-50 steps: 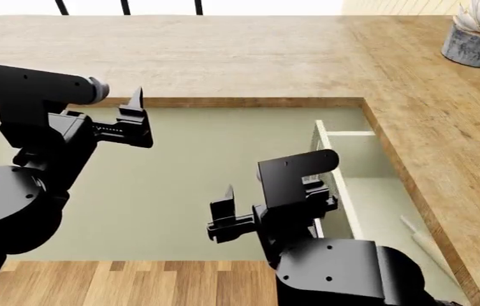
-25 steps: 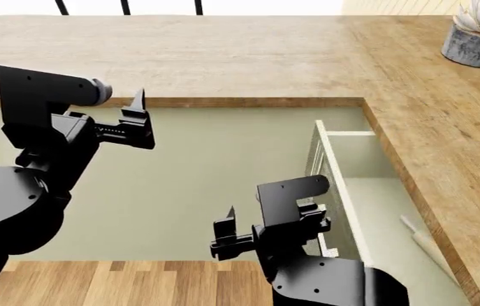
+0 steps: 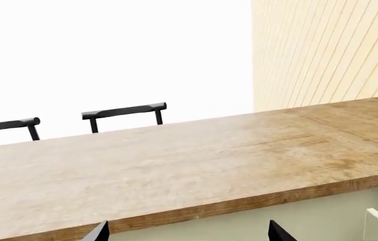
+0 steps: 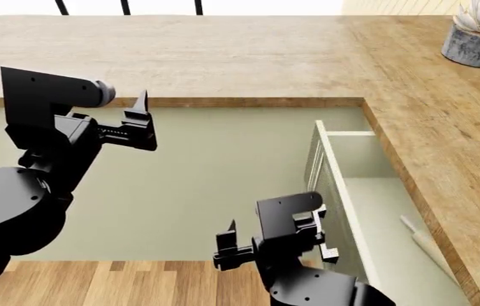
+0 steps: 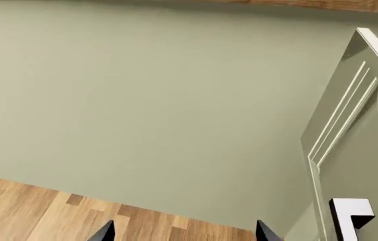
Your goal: Close the left drawer.
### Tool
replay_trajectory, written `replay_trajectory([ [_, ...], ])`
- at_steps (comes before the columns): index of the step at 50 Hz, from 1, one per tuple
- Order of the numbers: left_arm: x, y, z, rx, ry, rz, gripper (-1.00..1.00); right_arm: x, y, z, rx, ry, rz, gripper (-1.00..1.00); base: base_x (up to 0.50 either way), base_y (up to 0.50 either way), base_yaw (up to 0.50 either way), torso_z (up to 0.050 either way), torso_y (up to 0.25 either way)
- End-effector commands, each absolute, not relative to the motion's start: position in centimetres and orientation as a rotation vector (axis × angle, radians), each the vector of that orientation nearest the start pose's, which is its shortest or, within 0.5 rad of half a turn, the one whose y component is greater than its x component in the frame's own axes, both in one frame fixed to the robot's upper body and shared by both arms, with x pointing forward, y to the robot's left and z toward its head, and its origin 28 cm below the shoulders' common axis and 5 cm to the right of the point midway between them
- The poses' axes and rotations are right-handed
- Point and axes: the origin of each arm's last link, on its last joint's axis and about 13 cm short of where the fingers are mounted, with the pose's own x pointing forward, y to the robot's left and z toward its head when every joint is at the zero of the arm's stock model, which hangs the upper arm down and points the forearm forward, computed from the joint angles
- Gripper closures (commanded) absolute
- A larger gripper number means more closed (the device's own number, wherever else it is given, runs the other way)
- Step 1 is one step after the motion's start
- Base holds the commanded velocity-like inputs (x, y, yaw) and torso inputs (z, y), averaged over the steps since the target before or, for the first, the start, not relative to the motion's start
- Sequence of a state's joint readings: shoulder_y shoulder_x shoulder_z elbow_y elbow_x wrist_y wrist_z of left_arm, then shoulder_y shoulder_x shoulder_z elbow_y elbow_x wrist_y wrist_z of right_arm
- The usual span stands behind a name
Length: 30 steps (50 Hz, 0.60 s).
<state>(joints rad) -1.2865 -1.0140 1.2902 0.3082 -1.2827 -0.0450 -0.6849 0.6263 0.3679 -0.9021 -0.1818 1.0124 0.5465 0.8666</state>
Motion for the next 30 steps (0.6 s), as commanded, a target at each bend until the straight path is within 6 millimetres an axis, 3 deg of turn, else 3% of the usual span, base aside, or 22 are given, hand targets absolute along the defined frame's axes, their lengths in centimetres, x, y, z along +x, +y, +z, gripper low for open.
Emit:
replay_trajectory([
  [1,27.1,25.6,23.7,0.091,-0.135,-0.147,-1.0,24.0,-1.7,7.9,-0.062,0.401,0.181,-1.0,0.0,0.0,0.0,0.0,0.0],
  [19,27.0,25.5,23.9,0.094,-0.139,-0.15,-1.0,23.9,-2.5,5.3,-0.06,0.472,0.136,-1.0,0.0,0.0,0.0,0.0,0.0],
  [30,27.1,25.5,23.8,0.094,-0.14,-0.151,-1.0,23.8,-3.2,5.0,-0.063,0.481,0.109,-1.0,0.0,0.0,0.0,0.0,0.0],
])
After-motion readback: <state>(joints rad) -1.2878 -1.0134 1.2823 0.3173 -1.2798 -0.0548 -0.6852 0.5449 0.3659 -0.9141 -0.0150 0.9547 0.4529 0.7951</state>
